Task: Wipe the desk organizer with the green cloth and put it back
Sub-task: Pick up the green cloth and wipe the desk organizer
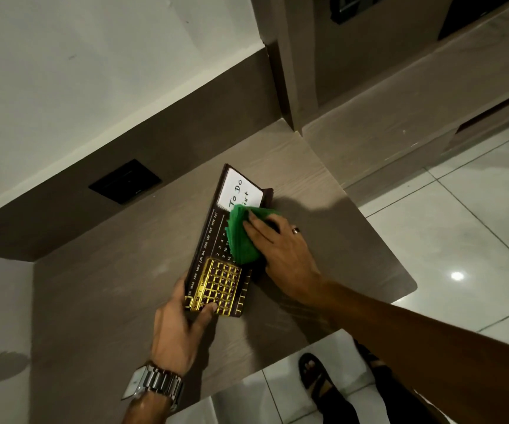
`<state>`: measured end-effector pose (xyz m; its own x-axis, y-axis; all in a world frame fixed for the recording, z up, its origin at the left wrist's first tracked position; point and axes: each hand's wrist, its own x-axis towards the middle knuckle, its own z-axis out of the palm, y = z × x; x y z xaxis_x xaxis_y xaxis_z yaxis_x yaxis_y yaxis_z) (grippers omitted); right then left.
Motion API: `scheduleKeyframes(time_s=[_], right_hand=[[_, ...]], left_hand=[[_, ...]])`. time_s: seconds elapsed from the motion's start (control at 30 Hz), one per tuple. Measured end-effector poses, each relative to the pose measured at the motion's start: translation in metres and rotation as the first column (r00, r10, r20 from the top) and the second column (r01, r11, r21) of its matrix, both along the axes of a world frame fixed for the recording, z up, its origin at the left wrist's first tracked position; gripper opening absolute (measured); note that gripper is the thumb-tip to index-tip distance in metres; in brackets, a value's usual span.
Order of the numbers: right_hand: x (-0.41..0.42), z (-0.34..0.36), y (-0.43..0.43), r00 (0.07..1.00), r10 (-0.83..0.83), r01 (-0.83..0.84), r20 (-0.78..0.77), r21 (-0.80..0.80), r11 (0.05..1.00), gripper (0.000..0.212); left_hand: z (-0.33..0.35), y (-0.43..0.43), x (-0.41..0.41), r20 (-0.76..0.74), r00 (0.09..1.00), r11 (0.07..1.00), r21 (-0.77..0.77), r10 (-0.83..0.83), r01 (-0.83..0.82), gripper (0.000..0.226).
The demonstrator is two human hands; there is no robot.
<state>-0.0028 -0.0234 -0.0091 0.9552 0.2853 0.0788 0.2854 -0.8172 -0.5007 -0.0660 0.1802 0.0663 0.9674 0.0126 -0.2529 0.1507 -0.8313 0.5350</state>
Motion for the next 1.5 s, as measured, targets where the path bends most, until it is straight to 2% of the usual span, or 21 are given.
scheduleKeyframes(time_s=[0.1,0.17,0.27,0.37,0.4,0.47,0.53,0.57,0.67,0.73,0.8,0.9,0.97,1.0,1.1,1.17,1.2,1.27,1.33,1.4,1.5], right_hand=[[0.016,0.014,0.005,0.979,0.026,-0.041,0.2,0.068,0.997,0.077],[0.038,0.029,0.003,0.941,0.072,-0.089,0.33,0.038,0.995,0.066],[0.08,0.053,-0.018,0.934,-0.001,0.016,0.358,-0.039,0.999,0.052],[0.098,0.062,-0.033,0.937,-0.111,0.12,0.33,-0.007,0.993,0.045],[0.094,0.062,-0.031,0.931,-0.08,0.087,0.356,-0.002,0.996,0.046],[0.079,0.063,-0.018,0.903,0.103,-0.089,0.418,-0.053,0.995,0.048],[0.068,0.063,-0.01,0.883,0.258,-0.229,0.393,-0.122,0.966,0.053],[0.072,0.066,-0.013,0.898,0.257,-0.226,0.357,-0.127,0.966,0.054],[0.101,0.078,-0.03,0.955,0.052,-0.024,0.291,-0.1,0.995,0.045],[0.108,0.08,-0.034,0.96,0.003,0.015,0.281,-0.063,0.998,0.043],[0.089,0.073,-0.021,0.941,0.058,-0.053,0.334,-0.023,0.998,0.049],[0.027,0.042,0.005,0.857,0.254,-0.284,0.448,0.0,0.959,0.061],[0.0,0.02,0.007,0.862,0.336,-0.361,0.38,-0.007,0.933,0.068],[0.0,0.012,0.002,0.892,0.306,-0.331,0.333,0.018,0.943,0.071],[0.02,-0.004,-0.023,0.98,0.049,-0.066,0.191,0.081,0.995,0.063],[0.018,-0.013,-0.027,0.976,0.006,-0.017,0.219,0.049,0.999,0.061],[0.009,-0.021,-0.022,0.962,0.053,-0.061,0.266,0.021,0.998,0.061],[-0.014,-0.033,-0.007,0.904,0.259,-0.257,0.34,-0.052,0.965,0.071],[-0.02,-0.034,-0.009,0.847,0.409,-0.391,0.34,-0.122,0.912,0.075],[0.003,-0.028,-0.026,0.867,0.356,-0.333,0.348,-0.127,0.934,0.06],[0.052,-0.008,-0.054,0.957,0.074,-0.045,0.282,-0.106,0.993,0.041]], left_hand=[[0.0,0.0,-0.001,0.004,1.0,1.0,-0.006,-0.004,0.004,0.057],[0.001,0.0,-0.001,0.011,1.0,1.0,-0.006,-0.007,0.007,0.053],[-0.001,-0.001,-0.001,0.022,1.0,1.0,0.007,-0.008,0.008,0.049],[-0.001,0.0,-0.002,0.021,1.0,1.0,0.0,0.0,0.0,0.049],[-0.001,0.0,-0.002,0.018,1.0,1.0,-0.002,0.005,-0.005,0.05],[-0.001,0.0,-0.002,0.014,1.0,1.0,-0.005,0.004,-0.004,0.054],[0.0,0.0,-0.002,0.013,1.0,1.0,-0.008,-0.01,0.01,0.054],[0.0,0.0,-0.002,0.011,1.0,1.0,-0.008,-0.009,0.009,0.054],[0.0,-0.001,-0.001,-0.014,1.0,1.0,-0.012,0.024,-0.024,0.059],[0.0,-0.002,-0.001,-0.012,1.0,1.0,-0.01,0.026,-0.026,0.06],[0.0,-0.001,-0.001,0.001,1.0,1.0,-0.015,0.015,-0.015,0.061],[-0.001,0.001,-0.001,0.033,0.999,1.0,-0.012,-0.013,0.014,0.059],[0.0,0.001,-0.001,0.037,0.999,1.0,-0.012,-0.029,0.029,0.058],[-0.001,0.001,0.0,0.028,0.999,0.999,-0.019,-0.027,0.028,0.059],[-0.004,0.003,0.0,0.013,1.0,1.0,-0.03,-0.006,0.006,0.062],[-0.006,0.004,-0.001,0.022,1.0,1.0,-0.02,-0.002,0.003,0.061],[-0.007,0.004,-0.002,0.021,1.0,1.0,-0.018,0.001,-0.001,0.061],[-0.007,0.004,-0.001,0.015,1.0,1.0,-0.02,0.006,-0.006,0.06],[-0.007,0.004,-0.001,0.017,1.0,1.0,-0.023,-0.004,0.004,0.06],[-0.007,0.004,0.0,0.022,1.0,1.0,-0.02,-0.013,0.014,0.062],[-0.01,0.005,-0.001,0.028,1.0,1.0,-0.004,-0.014,0.014,0.063]])
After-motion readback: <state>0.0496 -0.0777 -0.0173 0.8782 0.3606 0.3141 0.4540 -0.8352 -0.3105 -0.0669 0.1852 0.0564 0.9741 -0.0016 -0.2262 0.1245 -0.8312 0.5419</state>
